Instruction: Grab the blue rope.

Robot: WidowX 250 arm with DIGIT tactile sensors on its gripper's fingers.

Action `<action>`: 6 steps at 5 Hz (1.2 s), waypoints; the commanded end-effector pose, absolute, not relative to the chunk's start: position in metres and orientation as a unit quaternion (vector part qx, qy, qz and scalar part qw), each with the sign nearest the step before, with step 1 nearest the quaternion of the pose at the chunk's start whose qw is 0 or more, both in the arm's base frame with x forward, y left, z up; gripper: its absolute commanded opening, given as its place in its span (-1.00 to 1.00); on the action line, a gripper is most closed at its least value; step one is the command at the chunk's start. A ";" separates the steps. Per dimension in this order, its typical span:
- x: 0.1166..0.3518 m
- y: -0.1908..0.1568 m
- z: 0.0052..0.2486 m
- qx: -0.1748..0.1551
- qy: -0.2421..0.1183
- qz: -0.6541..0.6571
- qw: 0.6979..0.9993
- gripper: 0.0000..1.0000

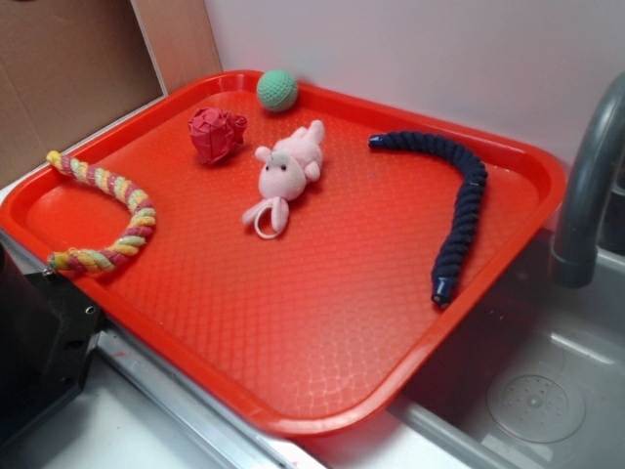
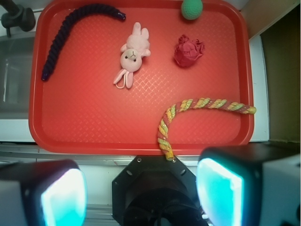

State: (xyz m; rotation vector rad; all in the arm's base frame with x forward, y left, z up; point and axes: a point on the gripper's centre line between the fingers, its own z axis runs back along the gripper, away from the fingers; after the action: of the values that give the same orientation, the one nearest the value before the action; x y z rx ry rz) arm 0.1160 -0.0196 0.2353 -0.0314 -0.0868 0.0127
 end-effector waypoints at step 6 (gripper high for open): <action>0.216 -0.066 0.187 -0.111 -0.136 0.319 0.931 1.00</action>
State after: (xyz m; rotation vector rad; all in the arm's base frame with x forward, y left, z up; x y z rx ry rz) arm 0.2096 -0.0692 0.1720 -0.1942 -0.2370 0.6413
